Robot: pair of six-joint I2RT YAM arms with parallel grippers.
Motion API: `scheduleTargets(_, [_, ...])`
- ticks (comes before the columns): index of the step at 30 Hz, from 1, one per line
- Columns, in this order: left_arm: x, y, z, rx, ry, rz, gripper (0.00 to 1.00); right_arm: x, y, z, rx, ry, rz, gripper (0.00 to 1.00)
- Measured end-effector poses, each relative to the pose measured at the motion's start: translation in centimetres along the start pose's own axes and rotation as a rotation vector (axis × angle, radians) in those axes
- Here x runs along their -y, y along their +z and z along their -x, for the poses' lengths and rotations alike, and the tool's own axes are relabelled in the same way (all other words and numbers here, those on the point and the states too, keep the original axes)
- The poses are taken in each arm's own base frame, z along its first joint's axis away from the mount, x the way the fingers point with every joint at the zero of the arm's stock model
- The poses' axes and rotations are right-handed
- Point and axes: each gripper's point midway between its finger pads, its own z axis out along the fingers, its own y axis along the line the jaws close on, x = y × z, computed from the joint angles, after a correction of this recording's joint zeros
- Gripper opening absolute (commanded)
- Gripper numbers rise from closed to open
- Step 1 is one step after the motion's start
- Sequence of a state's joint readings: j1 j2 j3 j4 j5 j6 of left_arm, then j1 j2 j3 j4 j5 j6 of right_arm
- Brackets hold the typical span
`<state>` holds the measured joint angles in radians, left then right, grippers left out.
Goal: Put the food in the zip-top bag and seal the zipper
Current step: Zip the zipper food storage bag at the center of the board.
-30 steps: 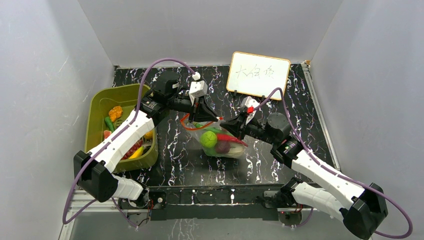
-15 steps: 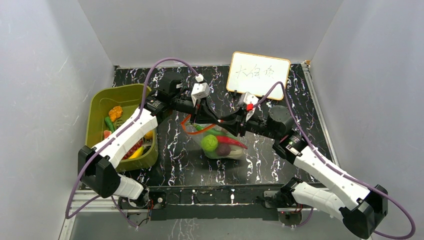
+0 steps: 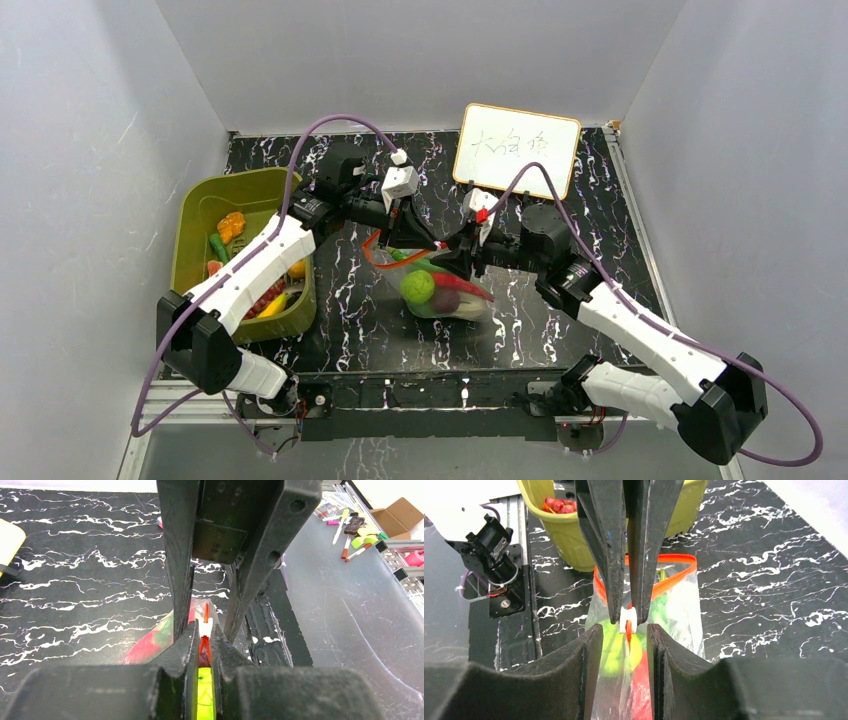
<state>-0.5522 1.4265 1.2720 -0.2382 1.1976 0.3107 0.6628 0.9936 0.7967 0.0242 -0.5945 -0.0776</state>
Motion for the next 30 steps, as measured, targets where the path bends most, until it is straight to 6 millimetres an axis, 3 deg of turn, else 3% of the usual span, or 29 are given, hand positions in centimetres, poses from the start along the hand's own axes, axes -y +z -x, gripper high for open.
scheduleTargets(3, [0.0, 0.0, 0.0, 0.000, 0.005, -0.001, 0.00, 0.0, 0.3, -0.8, -0.021, 0.016, 0.009, 0.22])
scheduleTargets(6, [0.1, 0.0, 0.0, -0.002, 0.006, -0.003, 0.00, 0.1, 0.4, -0.7, -0.019, 0.019, 0.007, 0.00])
scheduleTargets(30, [-0.3, -0.5, -1.6, -0.069, -0.012, 0.046, 0.00, 0.5, -2.1, -0.1, 0.107, 0.073, -0.144, 0.00])
